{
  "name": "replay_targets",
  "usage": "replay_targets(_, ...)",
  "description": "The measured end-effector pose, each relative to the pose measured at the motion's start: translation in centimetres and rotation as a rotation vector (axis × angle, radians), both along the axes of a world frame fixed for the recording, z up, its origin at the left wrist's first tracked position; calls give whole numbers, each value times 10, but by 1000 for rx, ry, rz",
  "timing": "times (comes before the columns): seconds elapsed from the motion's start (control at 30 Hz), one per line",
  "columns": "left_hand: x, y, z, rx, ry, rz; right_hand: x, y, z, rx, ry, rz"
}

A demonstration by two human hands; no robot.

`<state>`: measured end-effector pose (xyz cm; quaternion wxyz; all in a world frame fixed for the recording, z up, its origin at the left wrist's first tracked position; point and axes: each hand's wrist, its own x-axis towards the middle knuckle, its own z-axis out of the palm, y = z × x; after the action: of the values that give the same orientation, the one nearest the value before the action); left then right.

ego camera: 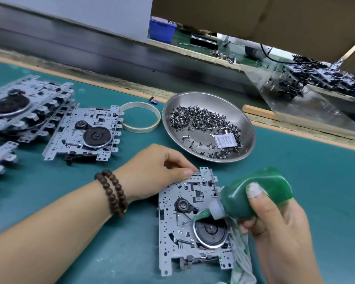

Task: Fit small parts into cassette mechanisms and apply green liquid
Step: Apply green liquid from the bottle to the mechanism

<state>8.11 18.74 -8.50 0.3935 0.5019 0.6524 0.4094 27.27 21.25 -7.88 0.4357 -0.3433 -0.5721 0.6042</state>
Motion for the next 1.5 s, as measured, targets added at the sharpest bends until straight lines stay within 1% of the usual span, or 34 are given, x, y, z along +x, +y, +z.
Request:
replay_targets(0.13,-1,-1,-1,0,31,-2,-6,-2,-2,-5,-13,16)
replay_targets(0.7,0,1,0,7,-9,-11,-9,-2,-2,-25,-42,-1)
replay_targets(1.1,-2,2,-3,51,-5,-25,-9,0,-5,-70,-2,11)
replay_targets(1.2,-2,3,-5,60,4,-27,-9,0,-7,-58,-8,24)
replay_targets(1.27,-4,4,-6,52,19,-33,-8,2,-6,-42,-7,-6)
replay_targets(1.33,-4,3,-7,40,50,-53,-6,6,-5,-73,47,-56)
replay_targets(1.4,-4,3,-7,25,80,-69,-3,11,-4,-147,114,-80)
replay_targets(1.5,-6,2,-5,6,89,-100,-5,11,1,-231,88,-51)
